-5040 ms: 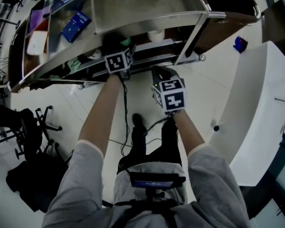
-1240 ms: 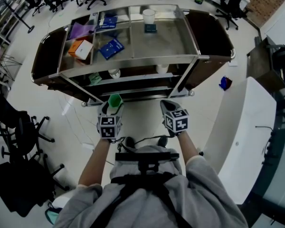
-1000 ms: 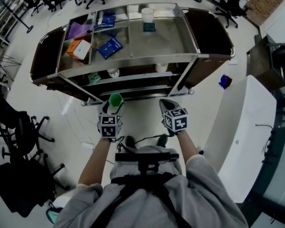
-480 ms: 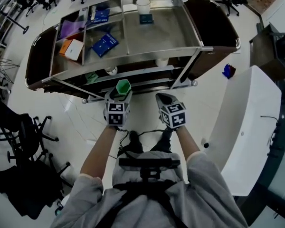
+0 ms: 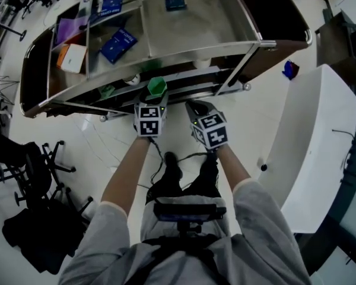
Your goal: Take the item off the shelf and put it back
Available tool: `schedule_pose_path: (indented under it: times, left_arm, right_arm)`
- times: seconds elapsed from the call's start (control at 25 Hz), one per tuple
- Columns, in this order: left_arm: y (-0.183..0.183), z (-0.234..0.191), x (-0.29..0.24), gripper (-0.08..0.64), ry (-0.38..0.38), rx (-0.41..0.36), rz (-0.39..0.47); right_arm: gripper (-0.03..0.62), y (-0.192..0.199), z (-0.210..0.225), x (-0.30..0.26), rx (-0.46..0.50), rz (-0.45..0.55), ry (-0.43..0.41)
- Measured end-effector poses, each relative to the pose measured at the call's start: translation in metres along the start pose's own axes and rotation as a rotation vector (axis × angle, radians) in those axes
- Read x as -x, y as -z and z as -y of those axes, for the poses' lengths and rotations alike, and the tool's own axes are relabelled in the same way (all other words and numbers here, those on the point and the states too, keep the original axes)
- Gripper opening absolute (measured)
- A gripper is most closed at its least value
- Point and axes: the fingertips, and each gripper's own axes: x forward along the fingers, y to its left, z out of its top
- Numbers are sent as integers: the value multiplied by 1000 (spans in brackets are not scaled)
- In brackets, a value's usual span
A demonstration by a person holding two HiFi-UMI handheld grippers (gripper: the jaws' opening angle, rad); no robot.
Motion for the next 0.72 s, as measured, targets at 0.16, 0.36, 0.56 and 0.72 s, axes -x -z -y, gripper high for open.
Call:
schedule_pose_path:
  times: [0.16,0.36,0.56,0.72]
  left_arm:
    - [0,-2,-27,301,-3,-2,17]
    - [-6,-6,-57,301,-3,-25,34]
    - [-19,-16,-84,301,-7,-48,54]
    - [-25,-18,-104,302,-5,-70,64]
  right_arm:
    - [9,-1,4,-21,-6,-2,-3]
    - [9,0,12,-41,-1,-14,8]
    - [9,-4,20,-55,-17,-8,18]
    - [9,-4,28,-62,-25,-11,24]
